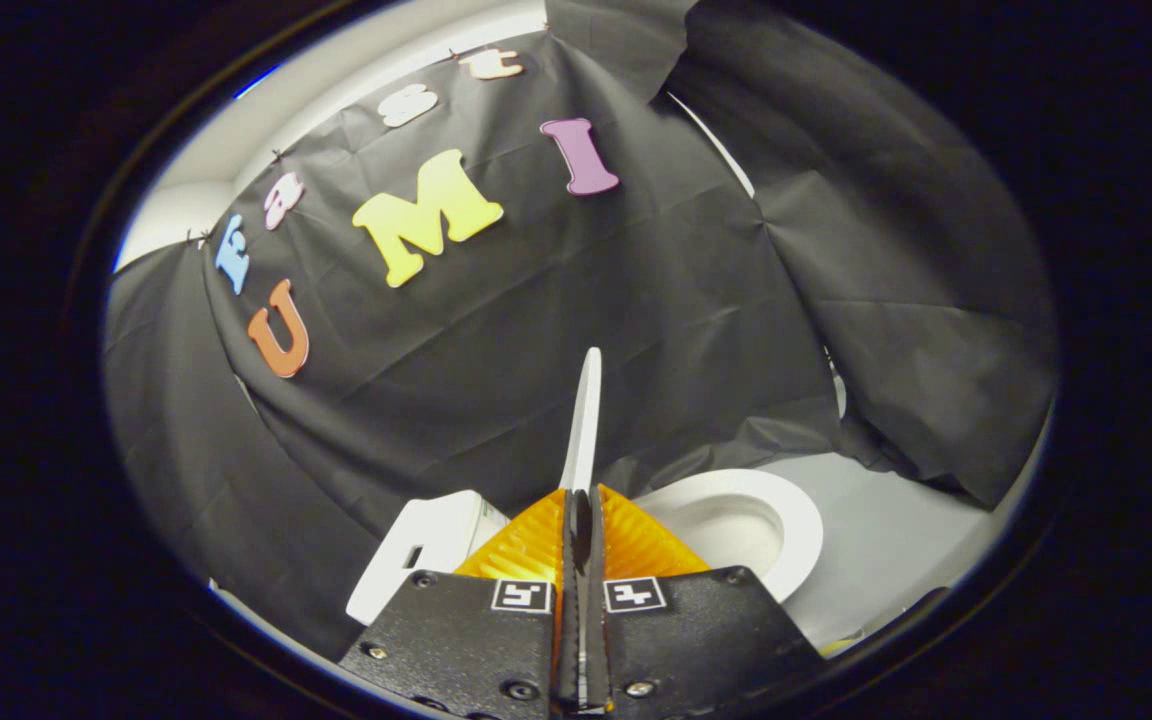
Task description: Open the toilet lid.
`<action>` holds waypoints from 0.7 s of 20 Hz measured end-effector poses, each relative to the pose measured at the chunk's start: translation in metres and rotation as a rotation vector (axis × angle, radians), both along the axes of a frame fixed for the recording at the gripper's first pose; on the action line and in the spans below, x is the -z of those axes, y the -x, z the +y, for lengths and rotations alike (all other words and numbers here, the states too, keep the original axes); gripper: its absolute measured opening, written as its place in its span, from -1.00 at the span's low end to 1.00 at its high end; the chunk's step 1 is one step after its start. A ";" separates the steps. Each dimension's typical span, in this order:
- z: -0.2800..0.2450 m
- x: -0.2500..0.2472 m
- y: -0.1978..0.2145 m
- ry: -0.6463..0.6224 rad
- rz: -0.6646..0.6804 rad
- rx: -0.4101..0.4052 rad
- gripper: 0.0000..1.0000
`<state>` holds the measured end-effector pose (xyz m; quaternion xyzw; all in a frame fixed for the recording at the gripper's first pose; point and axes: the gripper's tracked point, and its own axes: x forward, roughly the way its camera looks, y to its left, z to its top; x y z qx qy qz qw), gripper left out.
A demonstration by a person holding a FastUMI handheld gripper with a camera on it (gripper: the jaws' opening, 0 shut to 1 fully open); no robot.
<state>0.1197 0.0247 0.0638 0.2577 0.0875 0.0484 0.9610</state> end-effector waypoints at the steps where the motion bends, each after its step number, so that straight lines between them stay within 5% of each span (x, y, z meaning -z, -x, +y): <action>1: 0.004 -0.003 0.000 0.004 -0.004 -0.002 -0.88; 14: 0.080 -0.045 0.011 0.177 -0.098 -0.036 -0.87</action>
